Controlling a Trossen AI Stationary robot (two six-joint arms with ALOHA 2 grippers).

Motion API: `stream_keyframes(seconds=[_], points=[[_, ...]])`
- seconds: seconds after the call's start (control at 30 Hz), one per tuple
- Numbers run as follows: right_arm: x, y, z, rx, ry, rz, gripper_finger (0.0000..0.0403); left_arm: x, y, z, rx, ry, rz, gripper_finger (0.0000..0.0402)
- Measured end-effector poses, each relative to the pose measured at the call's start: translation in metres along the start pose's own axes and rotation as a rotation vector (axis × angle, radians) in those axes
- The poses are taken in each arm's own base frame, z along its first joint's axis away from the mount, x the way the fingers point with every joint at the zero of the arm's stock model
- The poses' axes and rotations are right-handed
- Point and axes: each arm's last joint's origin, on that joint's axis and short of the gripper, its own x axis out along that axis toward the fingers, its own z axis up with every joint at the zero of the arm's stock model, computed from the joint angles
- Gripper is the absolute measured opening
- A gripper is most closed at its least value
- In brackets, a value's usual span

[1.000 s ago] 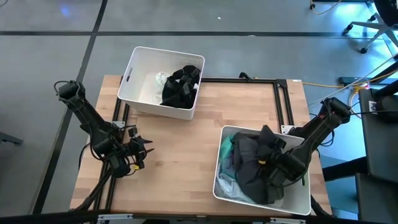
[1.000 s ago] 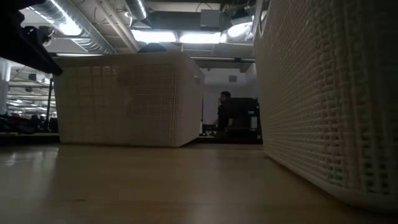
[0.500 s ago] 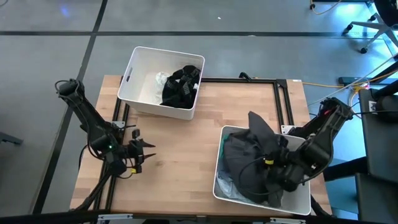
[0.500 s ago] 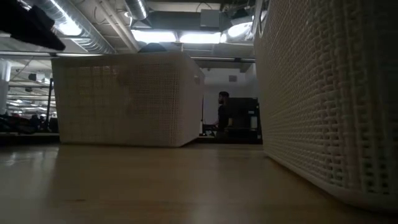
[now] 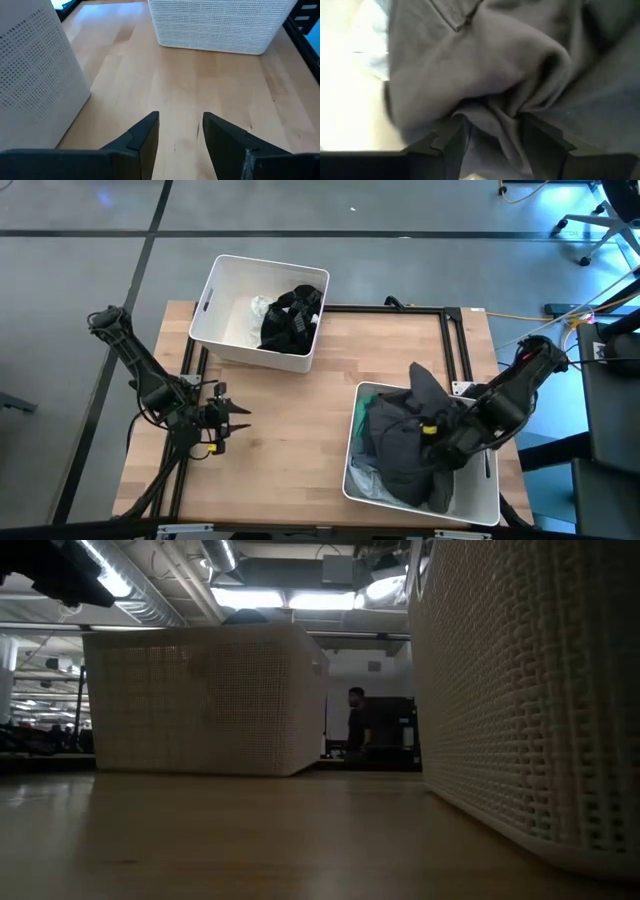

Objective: Sort clothes
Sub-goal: Put the black pants into the bottom white bin

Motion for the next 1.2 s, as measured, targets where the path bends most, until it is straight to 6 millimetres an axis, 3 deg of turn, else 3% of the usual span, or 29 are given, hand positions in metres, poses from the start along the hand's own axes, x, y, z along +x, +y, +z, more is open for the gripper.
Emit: stream_keyframes(seconds=[0.23,0.37,0.47,0.6,0.73,0.87,1.0,1.2], points=[[-0.04,-0.01,0.008,0.038,-0.178,0.022,0.0182,0.003,0.003,0.002,-0.012,0.001,0.024,0.0143],[-0.046,-0.016,0.017,-0.006,-0.441,-0.038,0.0182,0.005,0.005,0.002,0.008,0.005,0.037,0.0143],[-0.04,-0.02,0.028,0.002,-0.608,-0.134,0.0182,0.007,0.007,0.003,0.005,0.007,0.053,0.0143],[-0.014,-0.029,0.04,0.031,-0.591,-0.263,0.0182,0.008,0.009,0.003,-0.003,0.008,0.065,0.0143],[0.023,-0.037,0.038,0.07,-0.286,-0.296,0.0182,0.008,0.009,0.003,-0.003,0.008,0.066,0.0143],[0.062,-0.03,0.021,-0.003,-0.073,-0.203,0.0182,0.008,0.009,0.003,-0.002,0.008,0.066,0.0143],[0.095,-0.026,0.011,-0.118,-0.114,-0.136,0.0182,0.008,0.009,0.003,0.001,0.008,0.067,0.0143],[0.146,-0.044,0.005,-0.184,-0.097,-0.13,0.0181,0.008,0.009,0.003,-0.004,0.007,0.068,0.0143]])
